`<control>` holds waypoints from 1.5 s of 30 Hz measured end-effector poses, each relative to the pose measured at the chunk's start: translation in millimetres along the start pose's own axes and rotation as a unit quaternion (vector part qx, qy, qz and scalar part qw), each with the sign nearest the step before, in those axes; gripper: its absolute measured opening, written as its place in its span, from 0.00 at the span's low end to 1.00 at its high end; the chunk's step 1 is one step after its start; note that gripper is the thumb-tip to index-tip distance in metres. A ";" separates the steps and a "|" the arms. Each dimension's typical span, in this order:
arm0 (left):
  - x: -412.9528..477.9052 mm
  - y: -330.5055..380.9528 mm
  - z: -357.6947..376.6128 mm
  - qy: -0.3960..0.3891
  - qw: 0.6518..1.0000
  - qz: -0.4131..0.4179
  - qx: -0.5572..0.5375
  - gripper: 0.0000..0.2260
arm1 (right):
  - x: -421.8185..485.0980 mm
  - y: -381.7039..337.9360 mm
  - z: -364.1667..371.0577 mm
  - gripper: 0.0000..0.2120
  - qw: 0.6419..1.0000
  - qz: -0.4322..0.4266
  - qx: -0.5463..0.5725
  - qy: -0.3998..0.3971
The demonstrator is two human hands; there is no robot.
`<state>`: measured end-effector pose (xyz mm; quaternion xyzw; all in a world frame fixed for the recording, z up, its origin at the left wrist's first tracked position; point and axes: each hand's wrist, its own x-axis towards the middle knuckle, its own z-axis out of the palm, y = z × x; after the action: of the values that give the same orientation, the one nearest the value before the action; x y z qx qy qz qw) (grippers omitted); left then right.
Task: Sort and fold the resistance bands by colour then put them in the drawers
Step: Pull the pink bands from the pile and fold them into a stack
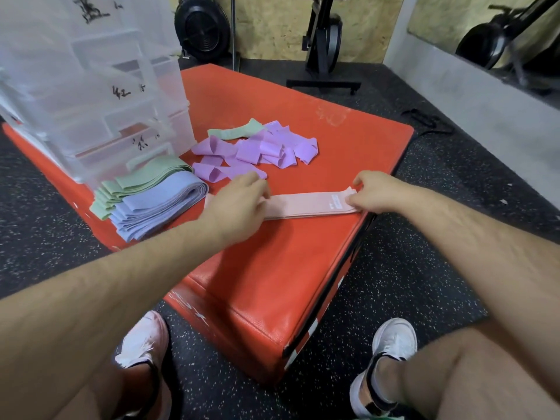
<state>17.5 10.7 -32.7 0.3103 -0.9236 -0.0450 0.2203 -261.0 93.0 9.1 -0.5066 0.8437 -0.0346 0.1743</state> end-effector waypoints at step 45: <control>24.6 12.4 -47.2 -0.013 0.768 -0.338 -0.544 0.15 | -45.9 -137.2 -8.9 0.11 0.967 -0.169 0.192 -0.020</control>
<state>13.7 8.7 21.8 0.4297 -0.5830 -0.6154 0.3111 -128.8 65.3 61.5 -0.5994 0.7199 -0.2146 0.2763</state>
